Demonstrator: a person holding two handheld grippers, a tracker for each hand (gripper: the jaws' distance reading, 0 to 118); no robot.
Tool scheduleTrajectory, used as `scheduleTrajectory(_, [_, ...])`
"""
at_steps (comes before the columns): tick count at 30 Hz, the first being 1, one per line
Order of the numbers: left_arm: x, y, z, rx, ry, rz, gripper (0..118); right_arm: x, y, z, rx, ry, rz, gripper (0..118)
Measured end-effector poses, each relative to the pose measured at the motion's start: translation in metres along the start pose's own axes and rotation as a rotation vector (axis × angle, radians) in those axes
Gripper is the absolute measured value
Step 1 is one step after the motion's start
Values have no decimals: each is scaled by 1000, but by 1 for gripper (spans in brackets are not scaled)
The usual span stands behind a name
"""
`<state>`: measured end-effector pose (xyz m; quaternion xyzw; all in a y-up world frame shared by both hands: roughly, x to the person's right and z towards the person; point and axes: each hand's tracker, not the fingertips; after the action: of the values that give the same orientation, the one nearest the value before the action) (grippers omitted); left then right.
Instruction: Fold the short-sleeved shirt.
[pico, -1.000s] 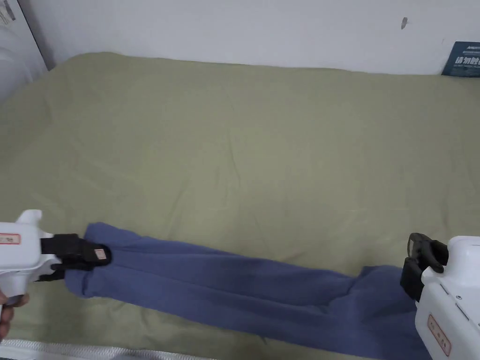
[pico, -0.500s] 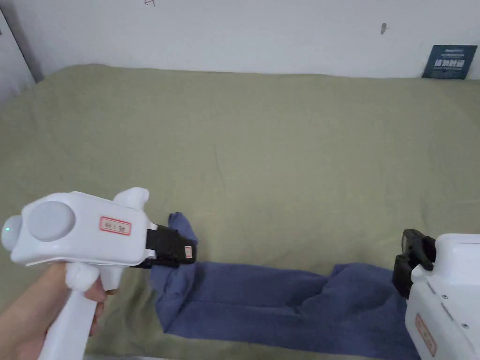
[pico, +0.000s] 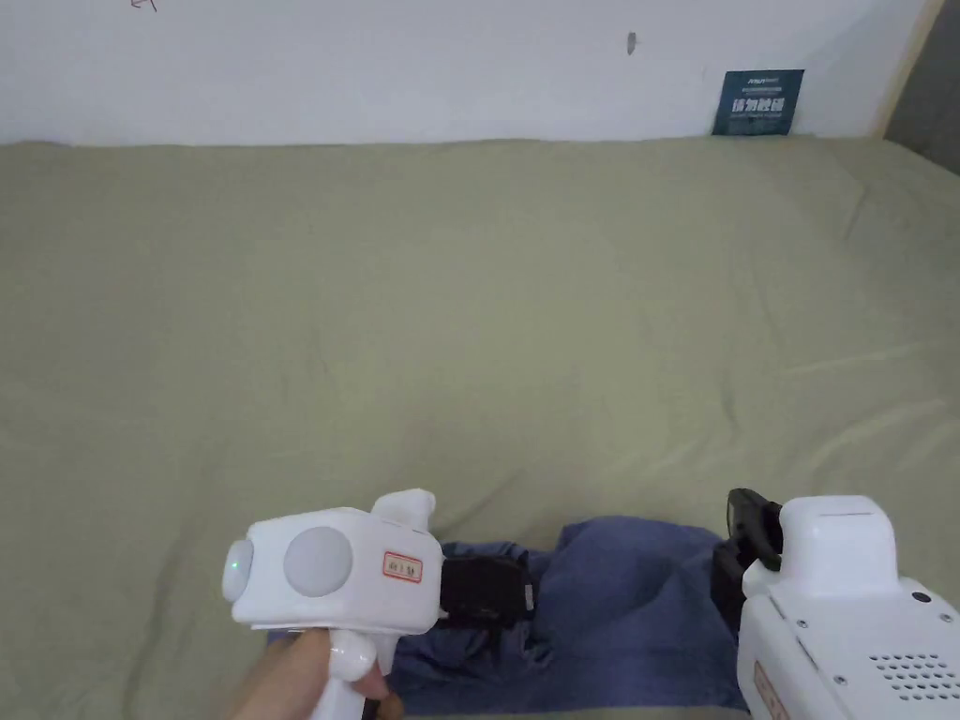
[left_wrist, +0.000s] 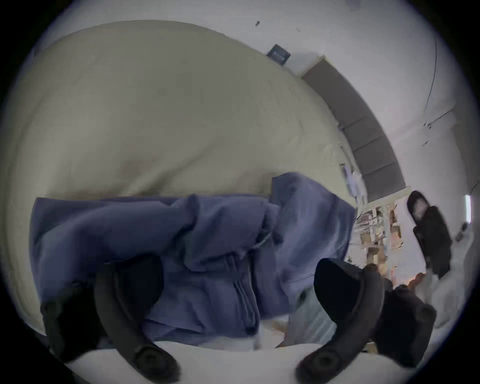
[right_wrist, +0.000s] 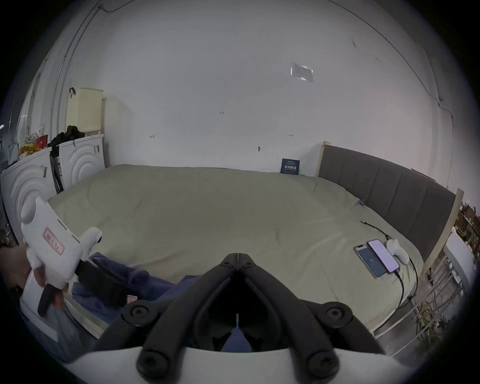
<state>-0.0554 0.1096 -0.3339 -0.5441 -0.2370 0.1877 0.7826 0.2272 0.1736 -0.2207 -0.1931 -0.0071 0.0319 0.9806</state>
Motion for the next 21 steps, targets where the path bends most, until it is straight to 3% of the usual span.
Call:
scheduleTrajectory(2, [-5, 0, 26, 44, -16, 2, 106, 2, 0, -1, -3, -2, -7, 0])
scheduleTrajectory(3, [-8, -2, 42, 80, -30, 7, 93, 2, 0, -2, -7, 1, -12, 0])
scheduleTrajectory(4, [-12, -4, 56, 116, -38, 25, 69, 2, 0, -3, -10, 3, -15, 0])
scheduleTrajectory(5, [-20, -3, 67, 119, -55, 37, 29, 2, 0, -3, -11, 4, -19, 0])
scheduleTrajectory(6, [-28, -4, 76, 126, -73, 57, 0, 0, 0, -3, -11, 7, -24, 0])
scheduleTrajectory(10, [-55, -5, 76, 117, -69, 133, 0, -3, -1, -6, -19, 27, -46, 0])
scheduleTrajectory(14, [-58, -5, 30, 56, -39, 160, 0, -7, -3, -4, -29, 40, -42, 0])
scheduleTrajectory(18, [-40, -12, -31, -54, -124, 190, 0, -6, -5, -3, -42, 35, -29, 0])
scheduleTrajectory(21, [-35, -13, -44, -29, -149, 212, 0, -3, -8, -3, -56, 26, -25, 0])
